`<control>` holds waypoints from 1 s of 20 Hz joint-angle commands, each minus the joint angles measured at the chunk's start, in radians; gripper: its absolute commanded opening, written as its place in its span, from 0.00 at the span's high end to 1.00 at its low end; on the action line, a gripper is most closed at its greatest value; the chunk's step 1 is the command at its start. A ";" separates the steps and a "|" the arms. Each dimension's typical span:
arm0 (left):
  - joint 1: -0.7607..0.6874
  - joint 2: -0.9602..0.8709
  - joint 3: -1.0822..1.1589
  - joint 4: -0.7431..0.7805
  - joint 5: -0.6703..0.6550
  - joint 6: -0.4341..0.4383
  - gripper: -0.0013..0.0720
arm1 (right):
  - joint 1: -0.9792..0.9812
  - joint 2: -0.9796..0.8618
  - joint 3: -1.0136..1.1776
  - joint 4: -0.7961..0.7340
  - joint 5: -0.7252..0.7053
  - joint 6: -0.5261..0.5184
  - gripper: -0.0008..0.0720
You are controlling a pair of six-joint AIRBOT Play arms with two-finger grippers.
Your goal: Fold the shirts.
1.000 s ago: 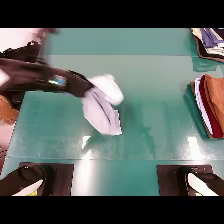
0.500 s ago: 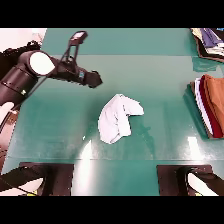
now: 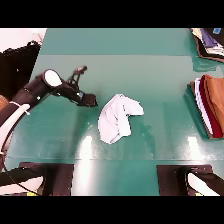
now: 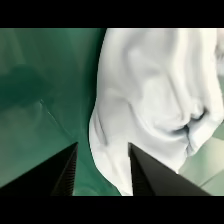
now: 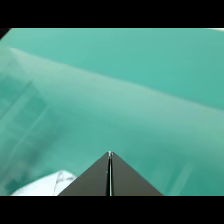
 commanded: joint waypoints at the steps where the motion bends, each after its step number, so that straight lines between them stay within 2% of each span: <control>1: 0.003 -0.034 -0.072 -0.150 0.000 0.085 0.44 | 0.000 -0.036 0.000 0.001 0.066 0.000 0.97; 4: -0.011 -0.001 -0.069 -0.253 0.016 0.085 0.44 | 0.000 -0.072 0.000 0.001 0.092 0.000 0.97; 8: -0.179 0.014 -0.069 -0.203 0.087 0.074 0.44 | 0.001 -0.111 0.000 0.001 0.123 0.000 0.97; 12: -0.333 -0.002 -0.069 -0.182 0.222 0.004 0.44 | 0.001 -0.116 0.000 0.001 0.124 0.000 0.97; 15: -0.367 -0.051 -0.069 -0.175 0.240 -0.058 0.44 | 0.001 -0.116 0.000 0.002 0.128 0.000 0.97; 20: -0.367 -0.076 -0.069 -0.169 0.293 -0.082 0.44 | 0.001 -0.116 0.000 0.001 0.157 0.000 0.97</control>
